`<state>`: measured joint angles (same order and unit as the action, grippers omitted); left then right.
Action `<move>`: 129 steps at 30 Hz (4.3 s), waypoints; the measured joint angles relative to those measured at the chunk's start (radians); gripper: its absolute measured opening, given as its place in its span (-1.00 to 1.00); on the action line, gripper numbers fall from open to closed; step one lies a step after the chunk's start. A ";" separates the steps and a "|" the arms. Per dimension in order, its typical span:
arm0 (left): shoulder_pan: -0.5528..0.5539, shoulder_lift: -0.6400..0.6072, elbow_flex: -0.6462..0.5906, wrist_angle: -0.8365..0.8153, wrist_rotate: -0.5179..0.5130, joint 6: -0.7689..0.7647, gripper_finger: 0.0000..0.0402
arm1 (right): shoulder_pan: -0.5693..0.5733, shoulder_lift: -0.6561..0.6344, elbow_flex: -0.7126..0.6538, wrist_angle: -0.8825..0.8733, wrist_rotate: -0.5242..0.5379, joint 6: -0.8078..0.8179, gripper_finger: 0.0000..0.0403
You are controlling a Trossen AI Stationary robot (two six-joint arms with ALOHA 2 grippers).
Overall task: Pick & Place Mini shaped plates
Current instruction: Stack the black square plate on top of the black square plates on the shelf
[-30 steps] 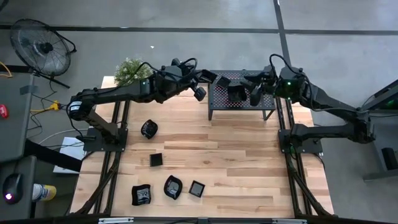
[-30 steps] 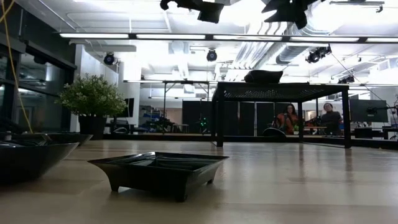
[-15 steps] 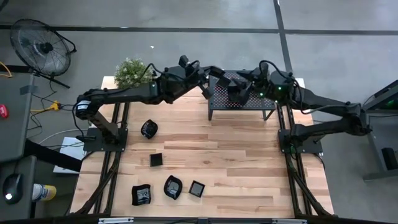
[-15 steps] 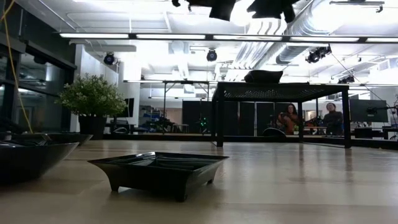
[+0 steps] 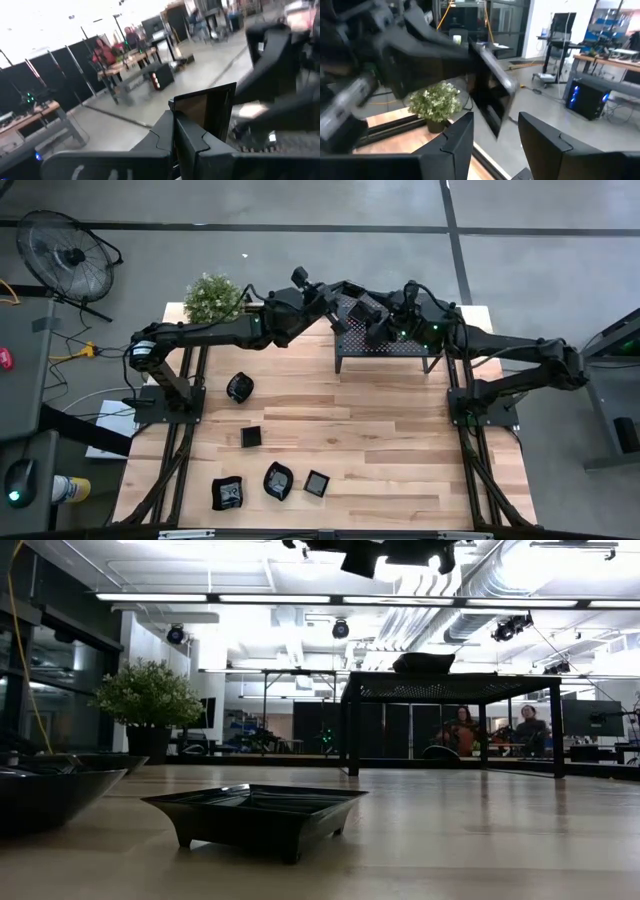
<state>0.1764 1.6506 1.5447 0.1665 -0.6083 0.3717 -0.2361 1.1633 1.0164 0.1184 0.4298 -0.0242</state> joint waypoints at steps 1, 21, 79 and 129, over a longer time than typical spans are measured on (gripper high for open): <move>0.000 0.001 -0.001 -0.005 -0.002 0.005 -1.00 | 0.004 0.002 0.000 0.006 0.014 -0.007 -0.28; 0.000 0.017 -0.002 0.056 0.029 0.024 -1.00 | 0.007 0.003 0.000 0.013 0.076 -0.019 -0.61; 0.000 0.012 0.000 -0.029 0.097 0.024 -0.87 | 0.006 0.002 0.000 -0.017 0.057 0.056 -1.00; 0.070 -0.128 0.000 -0.297 0.024 -0.030 -0.13 | -0.280 -0.025 0.033 -0.332 -0.257 0.438 -1.00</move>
<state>0.2459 1.5231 1.5444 -0.1304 -0.5841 0.3416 -0.5166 1.1385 1.0493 -0.2136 0.1732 0.4137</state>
